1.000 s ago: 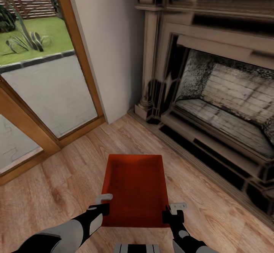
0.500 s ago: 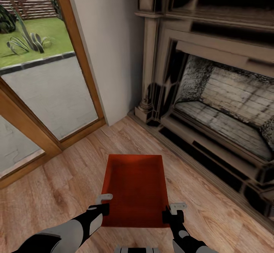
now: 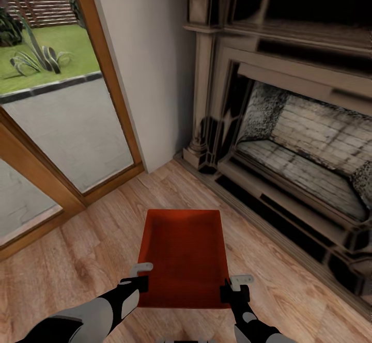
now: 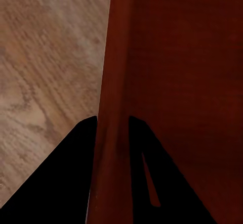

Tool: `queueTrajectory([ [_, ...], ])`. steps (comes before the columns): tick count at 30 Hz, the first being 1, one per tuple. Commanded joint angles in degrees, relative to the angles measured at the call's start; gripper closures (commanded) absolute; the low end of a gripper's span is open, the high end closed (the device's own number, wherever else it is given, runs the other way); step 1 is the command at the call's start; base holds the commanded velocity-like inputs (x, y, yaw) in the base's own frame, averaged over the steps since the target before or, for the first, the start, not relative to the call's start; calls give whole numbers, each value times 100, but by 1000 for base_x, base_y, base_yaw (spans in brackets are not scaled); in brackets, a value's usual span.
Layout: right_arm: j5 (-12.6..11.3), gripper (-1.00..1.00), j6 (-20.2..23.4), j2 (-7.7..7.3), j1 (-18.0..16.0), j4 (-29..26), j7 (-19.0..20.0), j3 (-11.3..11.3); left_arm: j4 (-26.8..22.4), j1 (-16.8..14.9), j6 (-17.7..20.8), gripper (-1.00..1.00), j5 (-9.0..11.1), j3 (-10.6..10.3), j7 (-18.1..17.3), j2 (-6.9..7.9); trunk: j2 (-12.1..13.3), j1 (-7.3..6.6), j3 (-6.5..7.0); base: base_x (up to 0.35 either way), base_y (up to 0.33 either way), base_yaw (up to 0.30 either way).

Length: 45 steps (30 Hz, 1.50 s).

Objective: Move the two storage containers from the living room to the garage. In the garage, place one container on the floor and stack the other container on top of it (either order is fine).

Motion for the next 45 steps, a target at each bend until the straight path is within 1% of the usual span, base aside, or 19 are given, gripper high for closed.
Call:
queueTrajectory([
  [1, -102, 100, -31, -2, -4, 7, -82, -150, -1, -3, -16, 100, 49, -36, 51, 57, 40, -23, 15, 0, 0, 0],
  [29, -101, 100, -26, -7, -4, 7, -82, -150, 1, -3, -17, 100, 49, -36, 51, 57, 1163, -638, 518, 0, 0, 0],
  [45, -60, 100, -32, 10, 1, 7, -83, -150, 0, -3, -25, 100, 49, -36, 55, 57, 1805, -990, 805, 0, 0, 0],
])
